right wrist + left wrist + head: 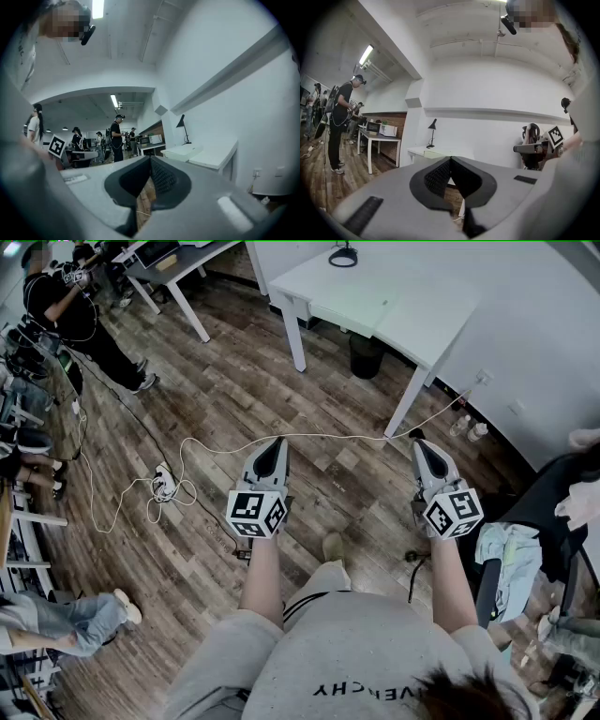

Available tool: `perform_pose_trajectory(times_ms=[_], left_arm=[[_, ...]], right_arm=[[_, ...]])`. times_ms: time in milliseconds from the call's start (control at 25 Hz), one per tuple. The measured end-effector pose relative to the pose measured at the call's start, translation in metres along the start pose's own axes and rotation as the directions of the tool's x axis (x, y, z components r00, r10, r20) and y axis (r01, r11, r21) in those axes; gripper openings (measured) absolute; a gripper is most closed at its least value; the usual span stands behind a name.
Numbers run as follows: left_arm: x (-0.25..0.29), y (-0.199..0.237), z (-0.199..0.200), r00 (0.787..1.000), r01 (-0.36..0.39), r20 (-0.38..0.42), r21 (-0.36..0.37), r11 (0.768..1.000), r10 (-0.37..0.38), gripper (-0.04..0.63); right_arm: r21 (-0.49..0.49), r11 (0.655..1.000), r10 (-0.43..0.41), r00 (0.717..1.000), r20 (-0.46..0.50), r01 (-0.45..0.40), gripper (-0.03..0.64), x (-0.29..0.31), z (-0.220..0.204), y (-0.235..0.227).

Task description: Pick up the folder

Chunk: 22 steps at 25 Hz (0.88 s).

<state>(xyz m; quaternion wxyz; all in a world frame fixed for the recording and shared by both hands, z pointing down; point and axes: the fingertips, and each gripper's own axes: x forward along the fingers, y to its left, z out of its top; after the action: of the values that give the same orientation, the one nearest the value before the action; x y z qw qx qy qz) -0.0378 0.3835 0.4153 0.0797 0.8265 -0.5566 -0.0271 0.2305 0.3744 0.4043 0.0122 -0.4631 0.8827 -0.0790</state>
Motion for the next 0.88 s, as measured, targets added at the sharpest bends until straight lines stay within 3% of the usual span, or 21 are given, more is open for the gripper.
perform_pose_trajectory(times_ms=[400, 880], left_arm=[[0.062, 0.056, -0.005, 1.0, 0.003, -0.02, -0.009, 1.0, -0.003, -0.002], [0.082, 0.091, -0.008, 1.0, 0.002, -0.014, -0.019, 1.0, -0.002, -0.002]], right_arm=[[0.027, 1.0, -0.005, 1.0, -0.014, 0.006, -0.003, 0.083, -0.014, -0.021], [0.04, 0.998, 0.043, 0.999, -0.013, -0.043, -0.003, 0.13, -0.023, -0.015]])
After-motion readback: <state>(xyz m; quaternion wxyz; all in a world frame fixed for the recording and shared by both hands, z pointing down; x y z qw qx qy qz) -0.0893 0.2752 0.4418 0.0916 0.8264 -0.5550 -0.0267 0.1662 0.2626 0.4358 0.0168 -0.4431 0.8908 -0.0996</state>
